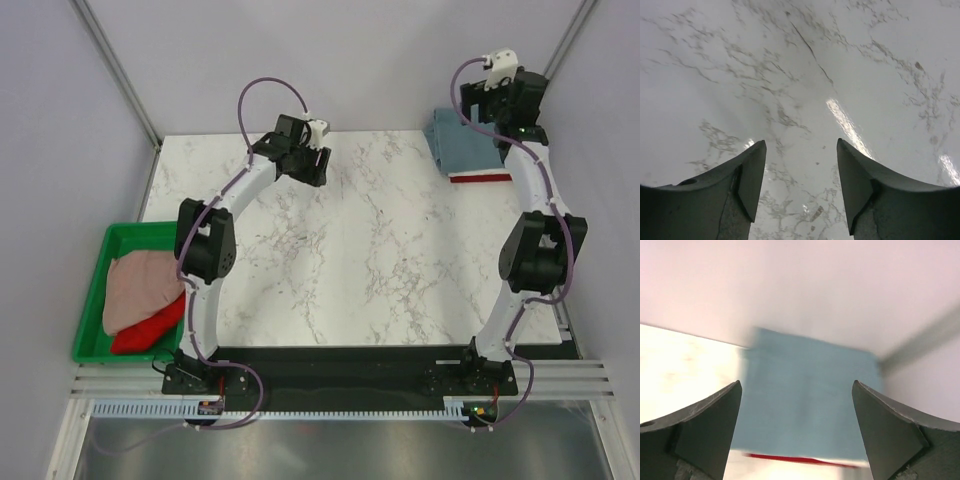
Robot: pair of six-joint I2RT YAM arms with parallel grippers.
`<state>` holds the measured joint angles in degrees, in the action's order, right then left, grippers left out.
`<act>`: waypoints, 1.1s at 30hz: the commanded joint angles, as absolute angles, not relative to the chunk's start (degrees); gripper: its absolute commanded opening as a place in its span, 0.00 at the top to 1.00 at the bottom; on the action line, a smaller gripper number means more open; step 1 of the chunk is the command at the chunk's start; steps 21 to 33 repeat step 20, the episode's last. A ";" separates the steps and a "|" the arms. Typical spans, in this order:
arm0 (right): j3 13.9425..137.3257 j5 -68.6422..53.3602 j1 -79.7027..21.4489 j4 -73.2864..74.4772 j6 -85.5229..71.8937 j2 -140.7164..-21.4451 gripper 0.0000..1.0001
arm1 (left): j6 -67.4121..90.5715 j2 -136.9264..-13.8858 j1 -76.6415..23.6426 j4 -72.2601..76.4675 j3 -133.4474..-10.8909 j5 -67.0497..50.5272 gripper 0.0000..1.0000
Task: Fold and stack the t-shirts
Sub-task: Reset both grippers
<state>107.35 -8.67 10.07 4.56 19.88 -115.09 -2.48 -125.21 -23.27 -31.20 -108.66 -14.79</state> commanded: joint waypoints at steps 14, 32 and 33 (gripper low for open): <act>74.37 -2.99 -11.94 12.75 -6.77 -94.58 0.02 | -5.01 -109.96 -23.20 -27.95 -102.75 -4.22 0.11; 71.81 -1.76 -14.06 13.80 -5.53 -92.20 0.02 | -4.31 -106.45 -22.85 -28.04 -97.92 -6.06 0.11; 71.81 -1.76 -14.06 13.80 -5.53 -92.20 0.02 | -4.31 -106.45 -22.85 -28.04 -97.92 -6.06 0.11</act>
